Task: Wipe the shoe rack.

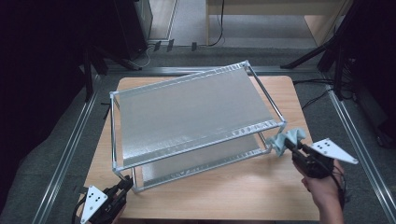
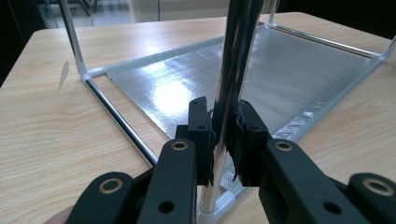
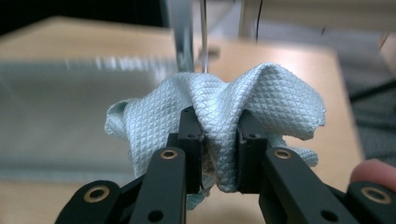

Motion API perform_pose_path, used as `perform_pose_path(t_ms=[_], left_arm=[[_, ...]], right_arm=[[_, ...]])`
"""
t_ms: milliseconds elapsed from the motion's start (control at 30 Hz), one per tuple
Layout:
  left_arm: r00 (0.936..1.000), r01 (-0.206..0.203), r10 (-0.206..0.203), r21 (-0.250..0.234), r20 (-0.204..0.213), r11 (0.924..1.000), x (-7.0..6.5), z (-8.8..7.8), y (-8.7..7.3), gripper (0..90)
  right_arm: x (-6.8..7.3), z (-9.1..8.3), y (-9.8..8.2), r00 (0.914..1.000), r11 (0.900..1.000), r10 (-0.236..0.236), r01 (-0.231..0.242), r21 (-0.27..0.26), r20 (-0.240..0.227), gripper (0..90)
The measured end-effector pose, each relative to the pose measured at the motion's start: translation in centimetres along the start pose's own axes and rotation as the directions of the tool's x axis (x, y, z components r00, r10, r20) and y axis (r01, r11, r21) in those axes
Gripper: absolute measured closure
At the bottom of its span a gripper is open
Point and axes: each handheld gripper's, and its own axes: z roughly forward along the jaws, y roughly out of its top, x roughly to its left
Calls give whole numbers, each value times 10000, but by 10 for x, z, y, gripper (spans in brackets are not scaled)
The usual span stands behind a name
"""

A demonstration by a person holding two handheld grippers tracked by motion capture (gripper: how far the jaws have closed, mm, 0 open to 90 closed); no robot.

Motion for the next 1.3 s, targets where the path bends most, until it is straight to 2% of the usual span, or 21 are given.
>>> perform_pose_path(t_ms=[33, 67, 100, 133, 167, 200, 267, 300, 433, 500, 567, 733, 867, 900, 933, 967, 1000, 1033, 1133, 1233, 1300], left_arm=[[10000, -84, 84, -18, -37, 10000, 0, 0, 0, 803], [10000, -84, 84, -18, -37, 10000, 0, 0, 0, 803], [9999, -117, 117, -29, -7, 9999, 0, 0, 0, 803], [9999, -117, 117, -29, -7, 9999, 0, 0, 0, 803], [9999, -142, 143, -57, 40, 9999, 1, 0, -1, 803], [9999, -142, 143, -57, 40, 9999, 1, 0, -1, 803], [9998, -160, 161, -21, 151, 9999, 3, 0, -1, 803], [9997, 80, -82, 79, 224, 9999, 5, 1, 1, 801], [9990, 360, -369, 325, 255, 9988, 9, 3, 4, 795], [9993, 310, -318, 412, 191, 9987, 11, 3, 6, 795], [9995, 320, -323, 412, 62, 9986, 13, 5, 7, 796], [9993, 335, -336, 57, 138, 9994, 17, 7, 1, 791], [9999, 140, -140, 49, 46, 9999, 16, 10, -2, 793], [9995, 291, -291, 2, 143, 9996, 17, 10, -3, 792], [9995, 291, -291, 2, 143, 9996, 17, 10, -3, 791], [9993, 309, -309, 11, 221, 9995, 18, 9, -3, 791], [9993, 309, -309, 11, 221, 9995, 18, 9, -3, 790], [9989, 367, -367, -3, 293, 9993, 19, 9, -3, 790], [9990, 337, -337, 13, 285, 9994, 19, 9, -3, 790], [9991, 328, -330, 65, 274, 9994, 19, 9, -3, 791], [9987, 430, -432, 72, 282, 9990, 19, 9, -3, 790]], right_arm=[[1, -12, 21, 9996, 9974, -45, 64, -724, 261, 770], [1, -12, 21, 9996, 9974, -45, 64, -724, 261, 770], [1, -19, 33, 9978, 9920, 85, -2, -1262, 654, 770], [1, -19, 33, 9978, 9920, 85, -2, -1262, 654, 770], [2, -15, 34, 9912, 9911, 193, -17, -1334, 1307, 770], [2, -15, 34, 9912, 9911, 193, -17, -1334, 1307, 770], [1, -3, 25, 9904, 9942, 356, -215, -1054, 1339, 768], [-2, 12, 13, 9938, 9969, 607, -558, -552, 929, 766], [-12, 37, -10, 9931, 9934, 1108, -1118, 253, 391, 765], [-14, 43, -16, 9930, 9925, 1117, -1134, 462, 379, 765], [-15, 56, -30, 9944, 9880, 1034, -1054, 1130, 234, 765], [-9, 68, -48, 9953, 9754, 946, -881, 2018, -223, 764], [-11, 63, -43, 9916, 9802, 1276, -1230, 1554, -201, 763], [-12, 54, -34, 9893, 9850, 1445, -1420, 977, -188, 763], [-12, 54, -34, 9893, 9850, 1445, -1420, 977, -188, 763], [-12, 42, -19, 9892, 9894, 1428, -1418, 308, -334, 762], [-12, 42, -19, 9892, 9894, 1428, -1418, 308, -334, 762], [-11, 25, 1, 9894, 9878, 1439, -1449, -578, -215, 761], [-6, 10, 18, 9876, 9798, 1470, -1378, -1447, 546, 758], [1, 13, 19, 9785, 9776, 1541, -1309, -1646, 1372, 752], [4, 23, 12, 9826, 9847, 1376, -1221, -1243, 1249, 749]])
